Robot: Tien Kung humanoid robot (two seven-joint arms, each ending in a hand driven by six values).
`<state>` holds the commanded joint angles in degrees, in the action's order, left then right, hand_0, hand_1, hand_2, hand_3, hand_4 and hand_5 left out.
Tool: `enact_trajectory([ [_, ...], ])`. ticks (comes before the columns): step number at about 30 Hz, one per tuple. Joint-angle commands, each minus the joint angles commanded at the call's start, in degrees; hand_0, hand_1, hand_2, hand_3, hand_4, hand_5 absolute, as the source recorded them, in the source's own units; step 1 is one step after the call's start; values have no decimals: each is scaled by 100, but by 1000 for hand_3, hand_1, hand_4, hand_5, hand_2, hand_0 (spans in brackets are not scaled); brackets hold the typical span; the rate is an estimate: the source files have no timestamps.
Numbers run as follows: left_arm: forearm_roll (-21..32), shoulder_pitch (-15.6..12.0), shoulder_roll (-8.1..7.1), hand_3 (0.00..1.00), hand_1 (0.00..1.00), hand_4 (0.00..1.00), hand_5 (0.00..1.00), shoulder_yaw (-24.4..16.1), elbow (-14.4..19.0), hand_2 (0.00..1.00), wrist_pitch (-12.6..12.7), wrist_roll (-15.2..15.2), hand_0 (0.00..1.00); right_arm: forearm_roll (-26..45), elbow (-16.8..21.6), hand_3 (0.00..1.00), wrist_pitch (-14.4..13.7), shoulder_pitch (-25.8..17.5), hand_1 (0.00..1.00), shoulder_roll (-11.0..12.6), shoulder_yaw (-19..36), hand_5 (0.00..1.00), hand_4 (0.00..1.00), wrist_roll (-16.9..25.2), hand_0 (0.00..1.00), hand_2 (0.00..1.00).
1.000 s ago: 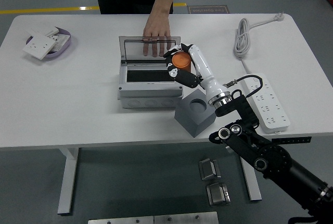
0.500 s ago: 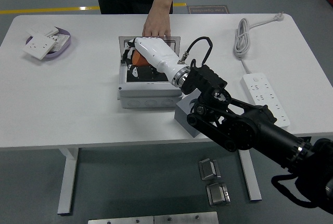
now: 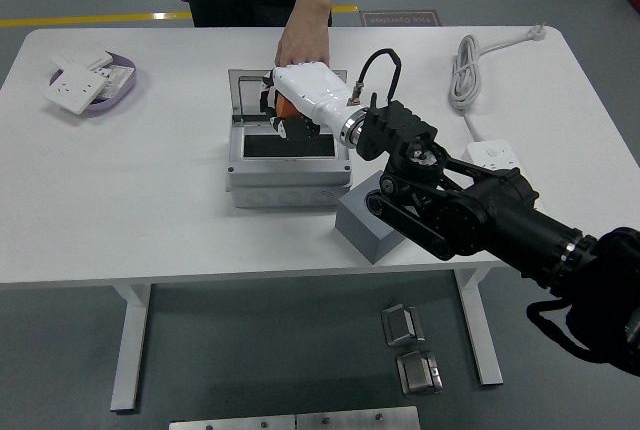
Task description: Pick up the cylinder from the cube,place it in the box,flap close box
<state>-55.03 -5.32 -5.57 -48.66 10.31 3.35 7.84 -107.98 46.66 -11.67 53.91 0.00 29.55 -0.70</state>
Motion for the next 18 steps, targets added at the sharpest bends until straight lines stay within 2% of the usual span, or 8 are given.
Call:
enact_trajectory([
  [1, -5, 3, -3, 585, 628, 639, 248, -4, 0, 535, -1, 1, 585, 28, -26, 540, 7, 0, 471, 0, -17, 2, 326, 15, 283, 510],
  [6, -23, 23, -12, 585, 628, 639, 248, -15, 0, 535, -2, -1, 585, 222, -203, 540, 34, -9, 471, 0, -134, 2, 326, 107, 283, 510],
  [7, -17, 25, -12, 584, 628, 638, 248, -5, 0, 534, -4, -2, 584, 252, -231, 626, 39, -15, 572, 0, -160, 2, 391, 120, 580, 566],
  [12, -17, 29, -7, 584, 628, 638, 248, 7, 0, 534, -5, 1, 584, 413, -365, 626, 71, -47, 572, 0, -256, 2, 391, 181, 580, 566],
  [13, -18, 30, -8, 584, 628, 633, 242, 9, 0, 535, -5, 2, 585, 440, -390, 654, 79, -52, 633, 0, -265, 146, 448, 191, 649, 605],
  [18, -36, 32, -17, 584, 628, 633, 242, -2, 0, 535, -4, 10, 585, 550, -496, 654, 121, -65, 633, 0, -302, 146, 448, 232, 649, 605],
])
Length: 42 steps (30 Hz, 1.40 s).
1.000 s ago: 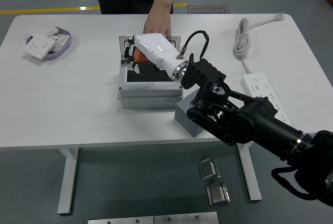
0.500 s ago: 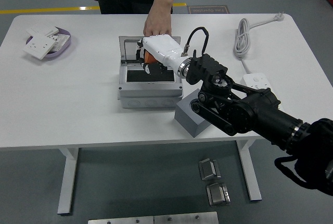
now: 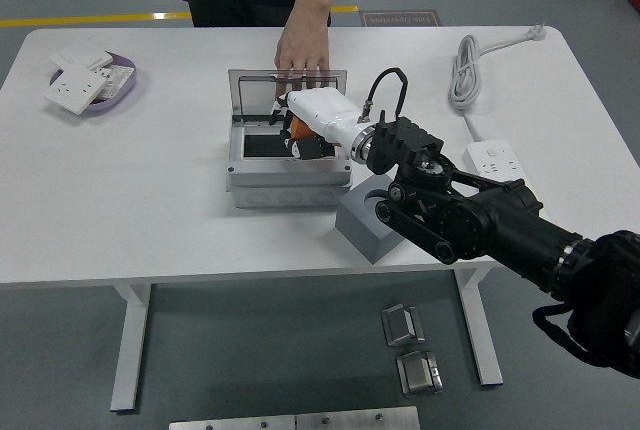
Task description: Pick up the cylinder from the cube,place it in the box,flap close box
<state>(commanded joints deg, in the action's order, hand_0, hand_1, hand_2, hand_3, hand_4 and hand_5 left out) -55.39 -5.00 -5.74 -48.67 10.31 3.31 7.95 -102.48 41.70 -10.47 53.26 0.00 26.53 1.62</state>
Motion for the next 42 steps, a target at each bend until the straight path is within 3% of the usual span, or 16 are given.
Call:
enact_trajectory([
  [1, -1, 3, -2, 583, 628, 629, 237, 1, 0, 534, 0, -1, 585, 16, -17, 685, 3, -2, 669, 0, -8, 236, 525, 6, 691, 663],
  [6, 5, 18, -7, 583, 628, 629, 237, 20, 0, 534, -4, -5, 585, 62, -65, 685, 4, -14, 669, 0, -40, 236, 525, 26, 691, 663],
  [7, 1, 19, -8, 583, 628, 629, 235, 18, 0, 534, -4, -4, 585, 66, -67, 697, 2, -16, 692, 0, -42, 329, 668, 29, 748, 695],
  [12, 2, 22, -10, 583, 628, 629, 235, 30, 0, 534, -5, -4, 585, 64, -64, 697, -18, -17, 692, 0, -32, 329, 668, 40, 748, 695],
  [13, -3, 23, -10, 583, 628, 627, 233, 28, 0, 534, -5, -3, 585, 61, -59, 704, -22, -17, 697, 0, -29, 386, 747, 43, 768, 698],
  [21, -19, 22, -2, 582, 628, 626, 232, 24, 0, 534, -4, -3, 585, 183, 88, 707, -55, -41, 695, 0, -41, 385, 748, 61, 771, 698],
  [32, 26, -27, 30, 582, 628, 622, 230, 49, 0, 534, 8, -2, 585, 1314, 1137, 706, 167, 149, 688, 0, 151, 394, 754, 4, 770, 695],
  [35, 19, -14, 21, 582, 628, 622, 230, 49, 0, 534, 7, -5, 585, 1413, 1049, 706, 205, 350, 688, 0, 307, 394, 754, 5, 770, 695],
  [42, 16, 21, -5, 581, 628, 621, 229, 70, 0, 534, -1, -5, 585, 1735, 213, 707, 265, 813, 686, 0, 505, 394, 757, 127, 766, 691],
])
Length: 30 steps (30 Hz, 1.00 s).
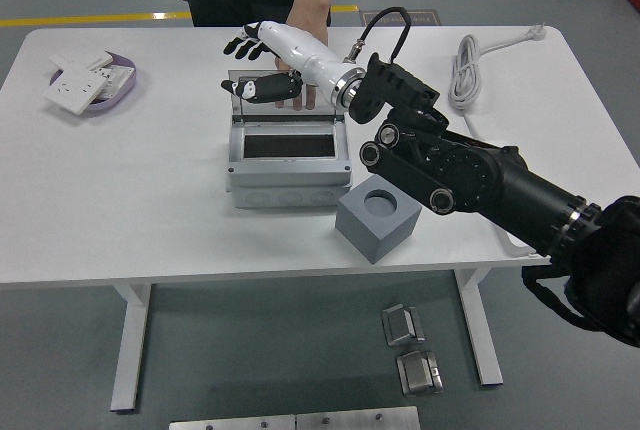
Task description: Pick up the cylinder from the cube,place it in the box,flap close box
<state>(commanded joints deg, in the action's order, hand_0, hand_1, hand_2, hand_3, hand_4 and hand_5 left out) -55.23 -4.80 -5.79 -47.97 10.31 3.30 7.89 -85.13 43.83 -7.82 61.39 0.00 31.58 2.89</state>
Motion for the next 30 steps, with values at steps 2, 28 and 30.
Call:
enact_trajectory([
  [2, 7, 3, -6, 581, 628, 620, 230, 10, 0, 533, 0, 1, 585, 76, -271, 708, 12, 69, 682, 0, -3, 392, 752, 28, 764, 689],
  [28, 59, 40, 6, 579, 627, 612, 220, 119, 0, 532, 11, -53, 584, 321, -926, 707, -72, -234, 679, 22, -312, 392, 740, 206, 753, 687],
  [30, 43, 35, 11, 579, 627, 612, 220, 113, 0, 532, 15, -54, 584, 250, -797, 707, -79, -269, 679, 75, -312, 392, 740, 186, 753, 687],
])
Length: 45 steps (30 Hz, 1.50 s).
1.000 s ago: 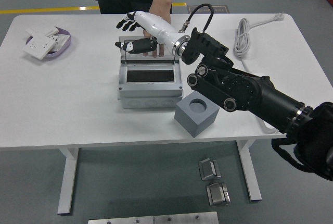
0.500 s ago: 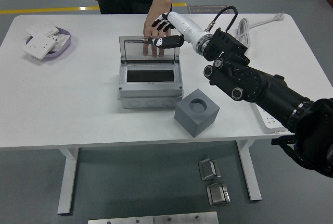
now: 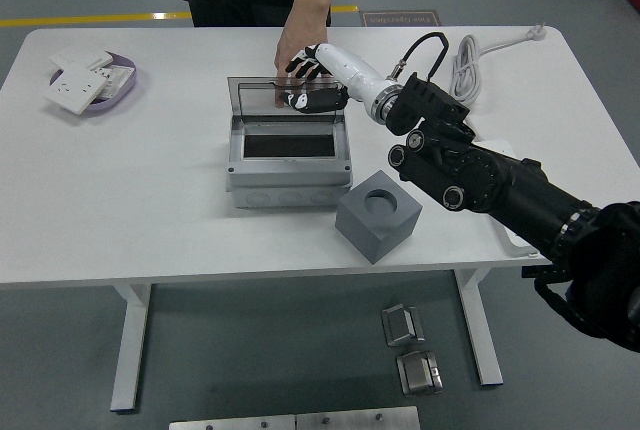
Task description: Pick up the cylinder from the cube,place it in the box,flap close box
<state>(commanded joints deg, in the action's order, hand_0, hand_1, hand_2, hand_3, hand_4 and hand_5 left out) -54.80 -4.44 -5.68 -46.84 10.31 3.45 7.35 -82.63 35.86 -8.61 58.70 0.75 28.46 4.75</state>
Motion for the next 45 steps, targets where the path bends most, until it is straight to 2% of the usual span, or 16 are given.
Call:
enact_trajectory([
  [13, 20, -40, 33, 579, 626, 608, 212, 32, 0, 532, 33, -56, 586, -239, 982, 705, -39, -421, 670, 521, -66, 389, 735, -122, 744, 687],
  [25, 37, -70, 57, 578, 626, 607, 213, 58, 0, 531, 52, -63, 585, -550, 1875, 704, -89, -798, 671, 864, -35, 391, 735, -239, 740, 692],
  [35, 145, -92, 90, 578, 626, 606, 210, 122, 0, 532, 69, -69, 585, -589, 2231, 707, -149, -1075, 670, 969, -32, 395, 735, -290, 738, 693],
  [45, 193, -105, 104, 577, 625, 601, 206, 155, 0, 532, 82, -68, 585, -630, 2313, 709, -160, -1153, 670, 1042, 64, 388, 731, -297, 733, 694],
])
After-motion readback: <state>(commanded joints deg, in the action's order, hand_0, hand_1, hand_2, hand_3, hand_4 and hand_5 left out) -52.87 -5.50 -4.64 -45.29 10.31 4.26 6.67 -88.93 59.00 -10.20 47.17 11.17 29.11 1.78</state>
